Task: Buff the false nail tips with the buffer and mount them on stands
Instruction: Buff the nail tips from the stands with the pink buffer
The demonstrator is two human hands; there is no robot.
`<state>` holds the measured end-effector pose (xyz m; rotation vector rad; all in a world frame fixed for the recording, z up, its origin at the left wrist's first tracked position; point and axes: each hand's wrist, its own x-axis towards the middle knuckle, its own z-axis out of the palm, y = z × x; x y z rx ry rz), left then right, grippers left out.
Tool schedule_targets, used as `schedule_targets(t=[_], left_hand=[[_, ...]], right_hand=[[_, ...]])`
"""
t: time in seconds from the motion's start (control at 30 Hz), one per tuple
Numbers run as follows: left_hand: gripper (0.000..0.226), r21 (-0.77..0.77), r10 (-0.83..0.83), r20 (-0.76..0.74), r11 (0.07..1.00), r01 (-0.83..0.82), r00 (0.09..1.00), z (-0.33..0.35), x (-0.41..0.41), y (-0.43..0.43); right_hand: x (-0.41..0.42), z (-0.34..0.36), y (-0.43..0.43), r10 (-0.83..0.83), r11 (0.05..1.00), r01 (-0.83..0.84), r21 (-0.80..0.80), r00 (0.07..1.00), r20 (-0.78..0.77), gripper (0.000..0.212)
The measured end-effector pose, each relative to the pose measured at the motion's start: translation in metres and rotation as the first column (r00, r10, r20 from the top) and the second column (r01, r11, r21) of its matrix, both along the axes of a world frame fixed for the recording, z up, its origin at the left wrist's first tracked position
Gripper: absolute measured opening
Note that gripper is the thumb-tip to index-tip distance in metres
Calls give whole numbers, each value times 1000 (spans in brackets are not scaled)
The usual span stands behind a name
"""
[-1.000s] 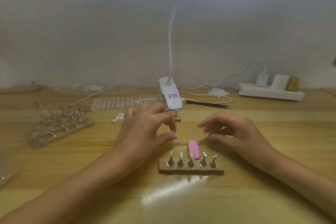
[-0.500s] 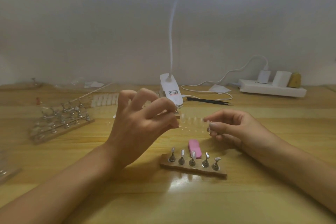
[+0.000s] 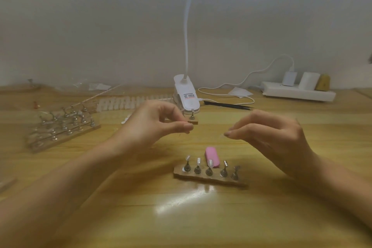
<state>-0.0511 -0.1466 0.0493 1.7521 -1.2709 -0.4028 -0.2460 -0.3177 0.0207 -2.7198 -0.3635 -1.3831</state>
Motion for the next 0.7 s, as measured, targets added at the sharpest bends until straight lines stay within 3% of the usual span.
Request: schedule_targets(t=[0.1, 0.13, 0.2, 0.23, 0.3, 0.37, 0.47, 0.53, 0.6, 0.7], left_hand=[[32, -2, 5, -57, 1000, -5, 998, -3, 9, 0], [33, -40, 34, -34, 999, -35, 999, -4, 10, 1], [33, -123, 87, 40, 989, -81, 995, -5, 10, 1], [31, -150, 91, 75, 986, -78, 993, -6, 9, 1], [30, -165, 64, 113, 985, -44, 992, -8, 7, 0], [28, -137, -5, 74, 990, 15, 997, -13, 4, 0], [23, -97, -88, -103, 992, 79, 991, -23, -1, -2], [25, -71, -90, -194, 994, 77, 977, -29, -4, -4], [26, -50, -102, -251, 995, 92, 963, -32, -5, -3], [17, -32, -168, -261, 986, 165, 951, -33, -4, -2]], right_hand=[[1, -2, 1, 21, 977, -13, 212, 999, -37, 13], [2, -2, 0, 12, 934, 14, 358, 998, -69, 10], [3, -1, -4, 20, 761, 103, 640, 983, -182, 15], [3, -2, -7, 4, 701, 183, 690, 965, -260, 19], [4, -7, -14, -94, 702, 358, 615, 903, -419, 28], [3, -8, -14, -181, 766, 433, 475, 854, -488, 31], [4, -2, -6, 12, 834, 292, 469, 839, -543, 38], [7, -4, 1, 114, 887, 221, 406, 747, -655, 37], [11, -9, 4, 99, 929, 190, 319, 701, -706, 32], [11, -11, 4, 72, 920, 204, 335, 751, -656, 19]])
